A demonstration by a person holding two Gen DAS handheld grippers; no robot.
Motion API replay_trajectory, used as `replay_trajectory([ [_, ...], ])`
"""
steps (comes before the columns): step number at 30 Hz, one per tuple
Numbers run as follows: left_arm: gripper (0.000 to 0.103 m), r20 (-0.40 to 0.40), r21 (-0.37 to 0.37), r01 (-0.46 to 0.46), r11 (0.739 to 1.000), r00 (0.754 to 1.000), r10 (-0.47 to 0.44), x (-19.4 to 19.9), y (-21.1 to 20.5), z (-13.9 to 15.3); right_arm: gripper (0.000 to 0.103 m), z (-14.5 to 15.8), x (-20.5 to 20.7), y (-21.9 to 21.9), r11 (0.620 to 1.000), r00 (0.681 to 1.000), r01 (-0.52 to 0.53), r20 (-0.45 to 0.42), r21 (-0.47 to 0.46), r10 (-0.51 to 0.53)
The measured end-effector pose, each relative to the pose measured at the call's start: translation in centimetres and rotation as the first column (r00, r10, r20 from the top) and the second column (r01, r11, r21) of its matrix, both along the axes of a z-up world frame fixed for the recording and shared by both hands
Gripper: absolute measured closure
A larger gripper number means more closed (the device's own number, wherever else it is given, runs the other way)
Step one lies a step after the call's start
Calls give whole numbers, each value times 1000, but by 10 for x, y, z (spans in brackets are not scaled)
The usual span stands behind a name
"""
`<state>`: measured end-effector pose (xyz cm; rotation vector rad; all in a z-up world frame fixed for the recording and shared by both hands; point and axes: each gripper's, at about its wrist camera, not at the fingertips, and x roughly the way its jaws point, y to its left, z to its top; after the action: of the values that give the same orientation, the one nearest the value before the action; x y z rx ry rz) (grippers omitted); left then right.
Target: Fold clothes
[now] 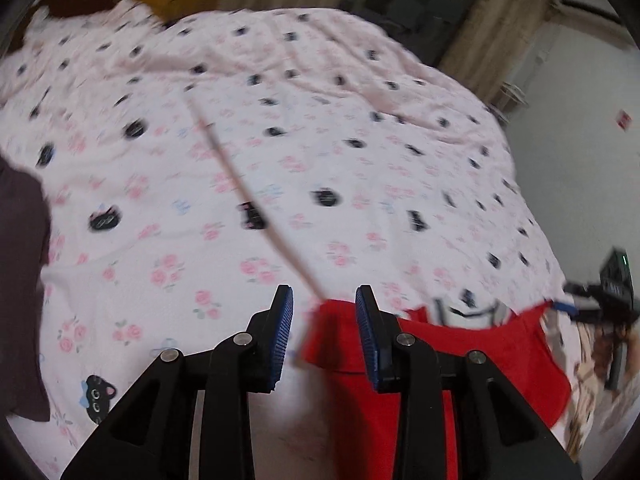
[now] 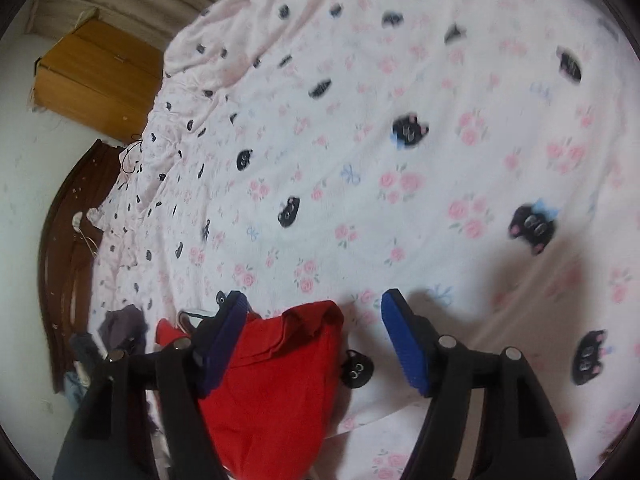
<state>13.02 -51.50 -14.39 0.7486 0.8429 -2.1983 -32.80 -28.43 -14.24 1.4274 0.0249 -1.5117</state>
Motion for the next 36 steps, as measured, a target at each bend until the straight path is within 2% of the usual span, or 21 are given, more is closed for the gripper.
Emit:
replay_trajectory([
  [3, 75, 23, -30, 189, 981, 982, -189, -27, 29, 12, 36, 15, 36, -8, 987, 981, -163, -106, -6, 162],
  [5, 75, 85, -40, 293, 955, 953, -289, -47, 50, 12, 46, 18, 66, -16, 957, 944, -290, -162, 10, 288],
  [6, 75, 112, -35, 333, 942, 938, -327, -56, 60, 9, 54, 16, 84, -21, 934, 918, -356, -177, 34, 356],
  [7, 75, 135, -24, 358, 933, 926, -352, -62, 67, 5, 66, 13, 101, -26, 908, 888, -416, -189, 59, 419],
  [9, 75, 190, 7, 397, 918, 901, -391, -76, 78, -6, 76, 3, 127, -36, 867, 841, -482, -212, 124, 498],
  [11, 75, 249, 11, 406, 914, 884, -396, -82, 84, -17, 76, -9, 145, -44, 844, 816, -506, -220, 177, 535],
  [14, 75, 266, 23, 394, 919, 884, -385, -89, 80, -25, 76, -26, 152, -55, 837, 814, -503, -208, 217, 543],
  [16, 75, 248, 31, 381, 924, 893, -376, -94, 73, -26, 76, -36, 153, -63, 836, 816, -492, -206, 243, 541],
  [22, 73, 188, 48, 334, 941, 922, -337, -102, 50, -22, 76, -33, 148, -81, 833, 807, -480, -233, 276, 543],
  [25, 64, 181, 19, 286, 958, 941, -285, -100, 41, -17, 76, -29, 145, -91, 835, 806, -466, -249, 292, 537],
  [28, 63, 193, -48, 214, 976, 960, -201, -94, 32, -14, 77, -25, 139, -100, 841, 811, -454, -255, 296, 527],
  [31, 63, 172, -111, 122, 986, 980, -102, -83, 22, -10, 77, -17, 131, -104, 866, 832, -420, -267, 270, 486],
  [34, 63, 192, -102, 98, 990, 978, -77, -78, 14, -13, 77, -11, 119, -110, 907, 860, -343, -306, 244, 408],
  [36, 63, 215, -97, 87, 991, 975, -65, -75, 11, -17, 77, -14, 112, -114, 920, 862, -290, -346, 262, 370],
])
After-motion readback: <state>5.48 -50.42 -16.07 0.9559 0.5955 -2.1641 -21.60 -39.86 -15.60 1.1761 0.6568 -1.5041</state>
